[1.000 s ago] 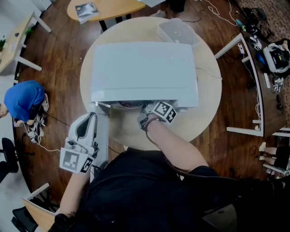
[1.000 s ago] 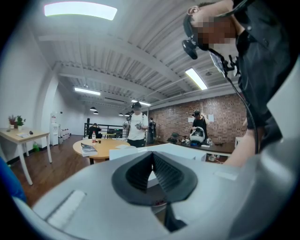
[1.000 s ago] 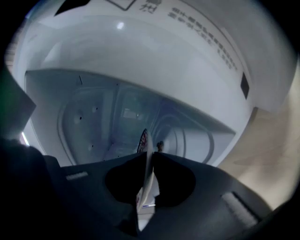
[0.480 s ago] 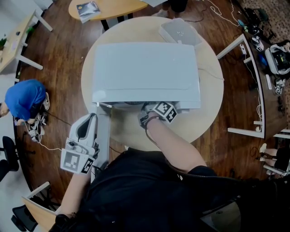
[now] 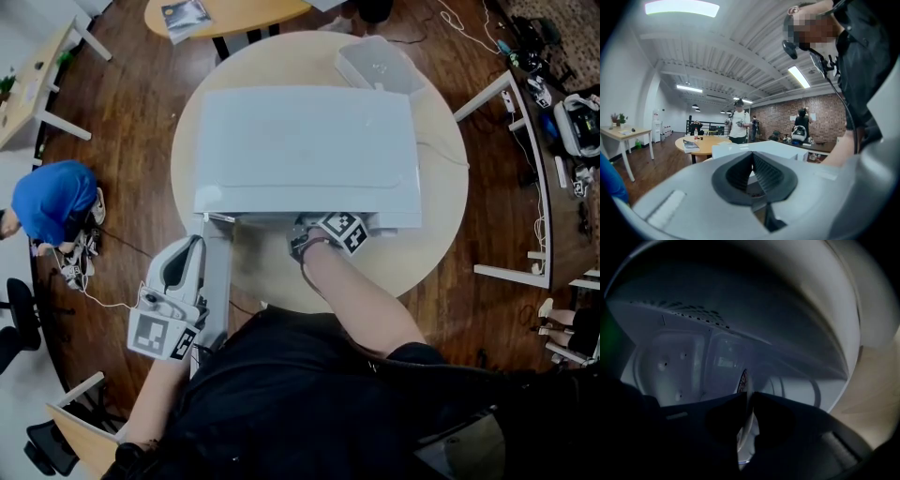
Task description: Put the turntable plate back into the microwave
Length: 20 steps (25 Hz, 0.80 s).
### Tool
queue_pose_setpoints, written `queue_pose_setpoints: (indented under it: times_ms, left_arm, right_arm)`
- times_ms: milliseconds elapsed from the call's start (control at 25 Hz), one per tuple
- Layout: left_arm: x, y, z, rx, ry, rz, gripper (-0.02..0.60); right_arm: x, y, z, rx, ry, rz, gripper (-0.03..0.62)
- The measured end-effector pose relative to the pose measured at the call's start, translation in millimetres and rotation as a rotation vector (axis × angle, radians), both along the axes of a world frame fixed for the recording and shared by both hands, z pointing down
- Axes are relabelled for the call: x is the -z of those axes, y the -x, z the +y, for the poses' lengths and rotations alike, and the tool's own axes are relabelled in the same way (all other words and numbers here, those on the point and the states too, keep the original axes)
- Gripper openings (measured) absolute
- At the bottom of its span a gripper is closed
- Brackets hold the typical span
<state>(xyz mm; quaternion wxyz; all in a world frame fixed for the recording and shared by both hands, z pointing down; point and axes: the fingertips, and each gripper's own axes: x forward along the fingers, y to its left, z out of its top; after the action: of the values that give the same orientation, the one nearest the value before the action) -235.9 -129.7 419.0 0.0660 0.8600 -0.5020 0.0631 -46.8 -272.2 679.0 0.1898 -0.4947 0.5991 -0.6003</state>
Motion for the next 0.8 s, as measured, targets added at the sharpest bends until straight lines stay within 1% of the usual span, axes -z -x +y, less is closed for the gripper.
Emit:
queue_pose_setpoints:
  times_ms: [280, 800]
  left_arm:
    - [-4, 4, 0, 0.002, 0.016, 0.001, 0.004]
    - [-9, 7, -2, 0.003, 0.031, 0.009, 0.005]
  right_arm:
    - [-1, -2, -6, -0.070, -0.016, -0.013, 0.023]
    - [-11, -6, -14, -0.140, 0.002, -0.016, 0.025]
